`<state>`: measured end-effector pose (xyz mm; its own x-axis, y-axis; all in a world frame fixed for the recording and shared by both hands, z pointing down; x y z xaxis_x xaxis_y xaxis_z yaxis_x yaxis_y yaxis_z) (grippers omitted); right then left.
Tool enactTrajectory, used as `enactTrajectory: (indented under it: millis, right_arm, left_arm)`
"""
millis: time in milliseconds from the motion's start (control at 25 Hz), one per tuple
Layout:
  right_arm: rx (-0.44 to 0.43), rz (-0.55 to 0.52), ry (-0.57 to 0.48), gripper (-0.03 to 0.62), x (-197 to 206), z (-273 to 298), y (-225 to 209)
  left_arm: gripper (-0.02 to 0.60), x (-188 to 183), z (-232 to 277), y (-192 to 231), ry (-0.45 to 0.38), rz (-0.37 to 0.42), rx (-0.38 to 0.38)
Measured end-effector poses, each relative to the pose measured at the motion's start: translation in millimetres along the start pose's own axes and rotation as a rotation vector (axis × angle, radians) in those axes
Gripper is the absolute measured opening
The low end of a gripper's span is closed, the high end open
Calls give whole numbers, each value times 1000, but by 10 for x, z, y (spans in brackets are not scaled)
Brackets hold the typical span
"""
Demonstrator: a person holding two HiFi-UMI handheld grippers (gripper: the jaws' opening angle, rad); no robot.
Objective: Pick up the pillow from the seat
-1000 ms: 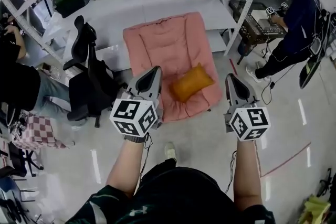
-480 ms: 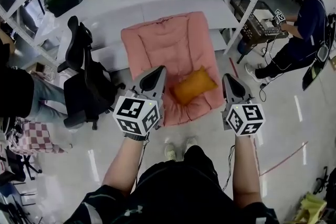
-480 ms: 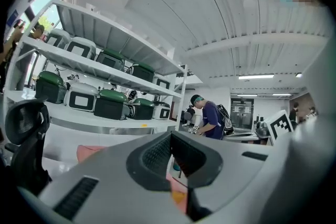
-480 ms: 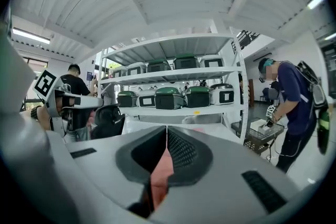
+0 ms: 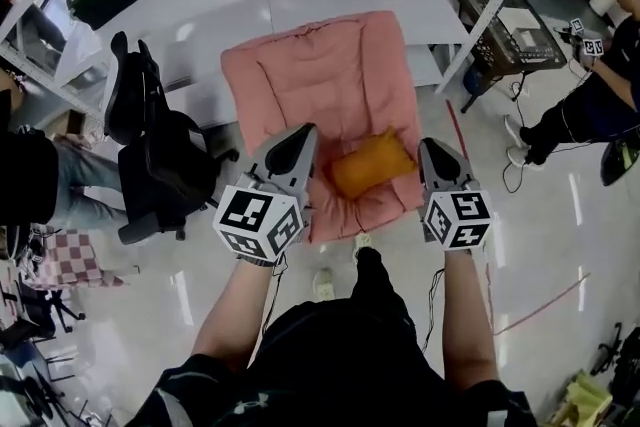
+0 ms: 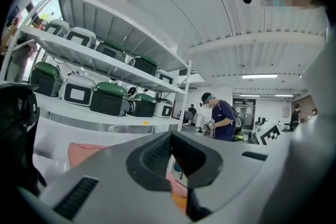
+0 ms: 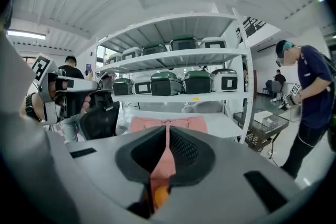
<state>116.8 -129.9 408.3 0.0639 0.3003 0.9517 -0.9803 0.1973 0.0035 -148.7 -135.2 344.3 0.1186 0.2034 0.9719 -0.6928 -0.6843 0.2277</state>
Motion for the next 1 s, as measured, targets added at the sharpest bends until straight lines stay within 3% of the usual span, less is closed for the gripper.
enactTrajectory:
  millis: [440,600,1000]
  right_arm:
    - [-81,25,181,9,727,1296,-637]
    - [-116,39,263,51,1103,1698,-790]
    - [-205,11,421,91,2033,2559,-934]
  left_arm:
    - [5,500,1086,500,88,-31,-48]
    - [5,698,1419,628,121,-38,-60]
    - [5,1198,1892,960,213,-79,-101]
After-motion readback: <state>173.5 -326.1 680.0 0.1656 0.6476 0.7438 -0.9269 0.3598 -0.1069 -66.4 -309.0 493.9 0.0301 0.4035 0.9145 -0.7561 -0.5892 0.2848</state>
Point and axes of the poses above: the fingertips, and each gripper's own axes: z forward along the fingers, y to its left, x out of its underside, the point moved 7 cm from there along -z, backward along the fingers, and after that the axes turned 10 degrees about x, right-handed, at the moved point
